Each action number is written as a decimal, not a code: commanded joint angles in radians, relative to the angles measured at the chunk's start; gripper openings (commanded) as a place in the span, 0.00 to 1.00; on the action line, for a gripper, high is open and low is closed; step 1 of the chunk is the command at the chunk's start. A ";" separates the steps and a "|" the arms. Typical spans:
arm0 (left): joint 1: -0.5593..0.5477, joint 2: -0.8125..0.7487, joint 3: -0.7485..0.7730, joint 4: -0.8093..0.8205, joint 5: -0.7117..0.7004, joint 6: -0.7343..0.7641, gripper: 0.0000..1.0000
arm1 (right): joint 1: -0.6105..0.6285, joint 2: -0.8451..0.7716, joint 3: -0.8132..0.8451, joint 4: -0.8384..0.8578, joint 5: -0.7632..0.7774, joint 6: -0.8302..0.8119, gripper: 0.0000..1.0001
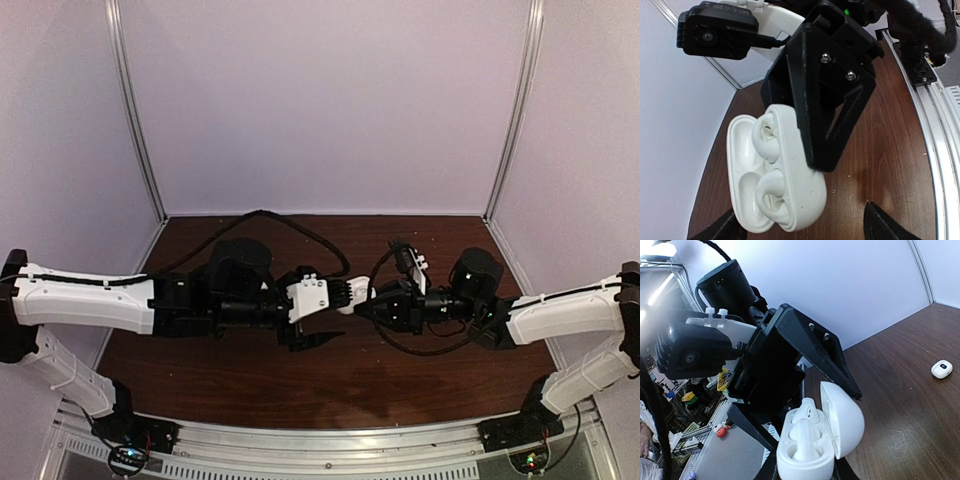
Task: Insert the wireless bluetooth earbuds into the charging case
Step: Open the charging case with the earbuds inside, then close the charging case with the earbuds inside, then pass from the right arm to the left
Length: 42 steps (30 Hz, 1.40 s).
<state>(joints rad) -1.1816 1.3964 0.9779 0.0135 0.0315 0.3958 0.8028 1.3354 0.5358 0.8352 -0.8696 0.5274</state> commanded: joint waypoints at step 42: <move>-0.004 0.028 0.051 0.040 -0.032 0.001 0.27 | -0.033 -0.026 0.000 0.030 0.034 0.034 0.61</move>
<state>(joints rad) -1.2041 1.4643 1.0546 0.0284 -0.0246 0.4397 0.8001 1.3376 0.5358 0.8402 -0.8593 0.5659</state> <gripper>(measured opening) 0.410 0.452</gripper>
